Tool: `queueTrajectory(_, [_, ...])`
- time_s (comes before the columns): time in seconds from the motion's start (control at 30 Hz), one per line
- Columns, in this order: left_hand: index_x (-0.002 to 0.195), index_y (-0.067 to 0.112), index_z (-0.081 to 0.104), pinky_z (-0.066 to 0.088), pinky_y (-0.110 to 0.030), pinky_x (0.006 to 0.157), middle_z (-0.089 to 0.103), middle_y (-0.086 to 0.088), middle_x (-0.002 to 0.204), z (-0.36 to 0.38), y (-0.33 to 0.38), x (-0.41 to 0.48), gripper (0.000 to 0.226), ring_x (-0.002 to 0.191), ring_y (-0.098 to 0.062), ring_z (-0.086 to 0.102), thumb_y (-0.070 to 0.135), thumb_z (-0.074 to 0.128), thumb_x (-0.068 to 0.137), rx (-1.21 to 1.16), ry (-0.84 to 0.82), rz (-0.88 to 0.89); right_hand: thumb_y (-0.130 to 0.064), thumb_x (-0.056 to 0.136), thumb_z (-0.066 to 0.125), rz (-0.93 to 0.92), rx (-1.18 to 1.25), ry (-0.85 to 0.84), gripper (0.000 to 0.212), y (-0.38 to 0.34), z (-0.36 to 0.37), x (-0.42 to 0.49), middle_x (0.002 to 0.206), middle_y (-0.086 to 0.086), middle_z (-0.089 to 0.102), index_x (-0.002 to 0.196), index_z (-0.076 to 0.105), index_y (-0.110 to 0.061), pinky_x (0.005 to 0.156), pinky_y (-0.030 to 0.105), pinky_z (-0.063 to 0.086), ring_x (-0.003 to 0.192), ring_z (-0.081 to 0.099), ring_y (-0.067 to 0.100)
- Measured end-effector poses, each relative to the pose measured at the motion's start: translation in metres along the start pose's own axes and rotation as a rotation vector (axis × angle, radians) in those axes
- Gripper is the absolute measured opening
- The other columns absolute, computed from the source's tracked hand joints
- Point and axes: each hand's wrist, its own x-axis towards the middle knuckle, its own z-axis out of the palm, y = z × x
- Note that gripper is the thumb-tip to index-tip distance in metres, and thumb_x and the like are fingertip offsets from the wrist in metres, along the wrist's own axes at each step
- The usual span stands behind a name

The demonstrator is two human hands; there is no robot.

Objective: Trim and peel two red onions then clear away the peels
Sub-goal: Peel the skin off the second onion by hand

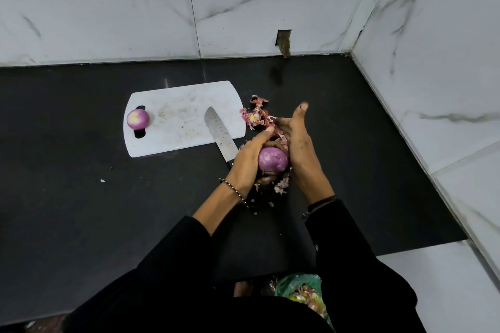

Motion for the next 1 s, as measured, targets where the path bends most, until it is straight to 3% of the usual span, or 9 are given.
queueTrajectory(0.2, [0.08,0.012,0.066,0.041,-0.015,0.037,0.065,-0.003,0.059,-0.01,0.002,0.003,0.04,0.04,-0.01,0.058,0.043,0.051,0.099,-0.044,-0.034,-0.022,-0.081,0.091,0.013,-0.033,0.012,0.112,0.077,0.007,-0.006,-0.003,0.108,-0.004,0.073,0.099,0.07,-0.029,0.101,0.041,0.052,0.104,0.069,0.011])
queueTrajectory(0.3, [0.069,0.026,0.077,0.058,-0.027,0.061,0.072,0.006,0.067,-0.009,-0.001,0.003,0.044,0.059,-0.01,0.068,0.037,0.049,0.101,-0.005,-0.026,0.033,-0.086,0.084,0.015,-0.079,-0.04,0.162,0.085,-0.002,-0.002,-0.006,0.117,-0.002,0.07,0.112,0.07,-0.027,0.103,0.043,0.049,0.11,0.066,0.013])
queueTrajectory(0.37, [0.062,0.031,0.077,0.057,-0.035,0.079,0.073,0.007,0.069,-0.007,-0.002,0.001,0.049,0.065,-0.01,0.07,0.035,0.049,0.101,0.025,-0.04,0.039,-0.081,0.091,0.016,-0.127,-0.078,0.174,0.082,-0.007,0.001,-0.008,0.113,-0.004,0.068,0.117,0.066,-0.021,0.099,0.036,0.048,0.106,0.063,0.01])
queueTrajectory(0.47, [0.072,0.021,0.076,0.056,-0.043,0.08,0.073,-0.003,0.077,-0.001,-0.001,-0.004,0.043,0.071,-0.02,0.07,0.036,0.048,0.102,0.019,-0.031,0.051,-0.064,0.102,0.018,-0.196,-0.178,0.17,0.063,-0.009,0.009,-0.014,0.091,-0.005,0.062,0.099,0.058,-0.016,0.08,0.03,0.044,0.088,0.06,0.007])
queueTrajectory(0.57, [0.072,0.014,0.072,0.054,-0.039,0.069,0.068,-0.012,0.074,0.0,-0.003,-0.003,0.048,0.069,-0.027,0.064,0.041,0.045,0.101,0.04,0.045,0.062,-0.067,0.101,0.013,-0.234,-0.242,0.198,0.06,-0.004,0.017,-0.016,0.09,-0.004,0.061,0.094,0.051,-0.02,0.098,0.048,0.044,0.095,0.061,0.018])
queueTrajectory(0.7, [0.082,-0.006,0.063,0.053,-0.053,0.086,0.063,-0.023,0.076,0.0,-0.01,0.002,0.077,0.077,-0.043,0.06,0.068,0.041,0.079,0.181,0.163,0.058,-0.067,0.1,0.009,-0.252,-0.263,0.246,0.059,0.003,0.019,-0.017,0.091,-0.009,0.057,0.096,0.049,-0.023,0.104,0.053,0.038,0.098,0.058,0.015])
queueTrajectory(0.8, [0.059,0.014,0.057,0.043,-0.048,0.074,0.055,-0.008,0.066,0.002,-0.011,0.008,0.056,0.067,-0.03,0.048,0.066,0.041,0.075,0.189,0.217,0.022,-0.072,0.097,0.006,-0.281,-0.296,0.261,0.064,0.007,0.023,-0.022,0.098,-0.009,0.06,0.104,0.049,-0.025,0.104,0.052,0.038,0.103,0.059,0.014])
queueTrajectory(0.9, [0.052,0.017,0.053,0.046,-0.042,0.073,0.056,-0.002,0.059,0.004,-0.007,0.007,0.051,0.063,-0.024,0.051,0.052,0.045,0.088,0.127,0.262,-0.024,-0.072,0.097,0.007,-0.31,-0.342,0.286,0.063,0.016,0.026,-0.027,0.113,-0.01,0.06,0.118,0.047,-0.027,0.109,0.048,0.033,0.111,0.056,0.011])
queueTrajectory(1.0, [0.052,0.016,0.058,0.04,-0.025,0.045,0.051,0.0,0.042,0.001,-0.004,0.011,0.056,0.038,-0.015,0.046,0.043,0.044,0.1,-0.006,0.245,-0.096,-0.069,0.099,0.008,-0.303,-0.304,0.231,0.057,0.026,0.023,-0.032,0.113,-0.009,0.057,0.115,0.046,-0.029,0.108,0.048,0.034,0.108,0.055,0.011])
